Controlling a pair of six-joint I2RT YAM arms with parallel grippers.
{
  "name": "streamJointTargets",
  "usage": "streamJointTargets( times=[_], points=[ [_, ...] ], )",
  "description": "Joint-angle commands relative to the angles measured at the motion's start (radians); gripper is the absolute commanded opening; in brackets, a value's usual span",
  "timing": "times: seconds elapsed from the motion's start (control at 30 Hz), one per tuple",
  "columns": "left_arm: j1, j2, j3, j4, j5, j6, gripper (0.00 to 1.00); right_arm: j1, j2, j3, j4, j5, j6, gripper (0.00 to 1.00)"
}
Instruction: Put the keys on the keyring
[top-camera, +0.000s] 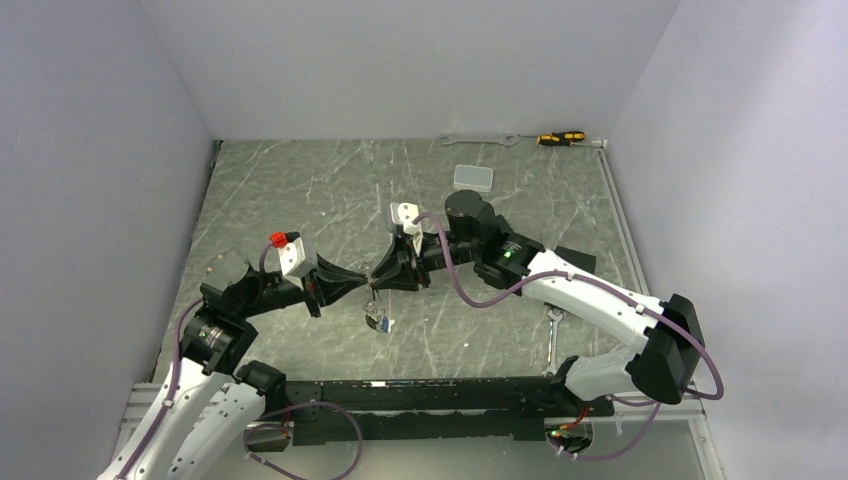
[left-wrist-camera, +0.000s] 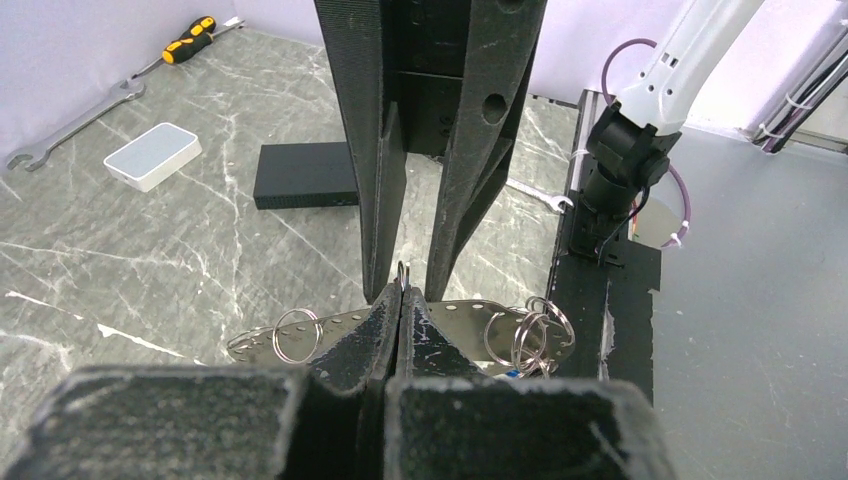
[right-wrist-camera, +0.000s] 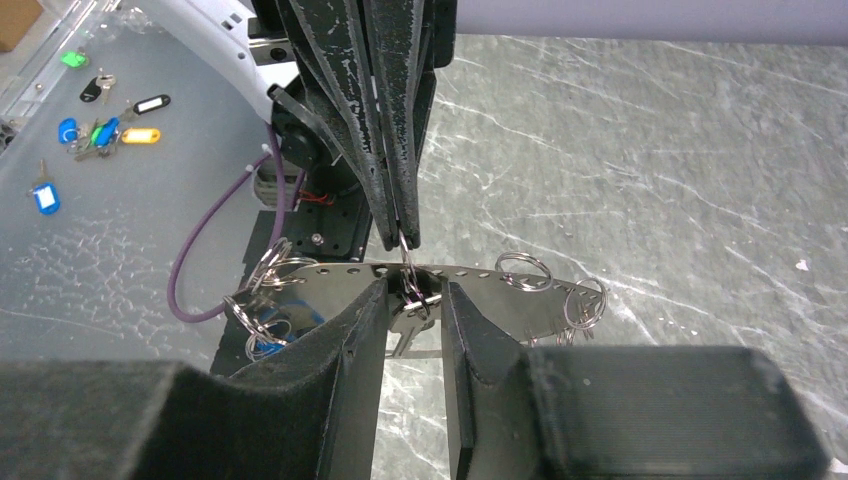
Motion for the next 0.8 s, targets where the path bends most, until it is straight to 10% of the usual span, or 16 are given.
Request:
streamJointTargets(
  times=[0.0, 0.77],
  points=[
    [0.009, -0.012, 0.005, 0.057, 0.009, -0.014, 0.0, -0.004, -0.025, 0.002, 0.067, -0.046, 0.012, 0.3],
    [0.018, -0.011, 0.008, 0.039, 0.015, -0.008, 0.01, -0.002, -0.005, 0.012, 0.074, 0.02, 0.031, 0.0]
  ],
)
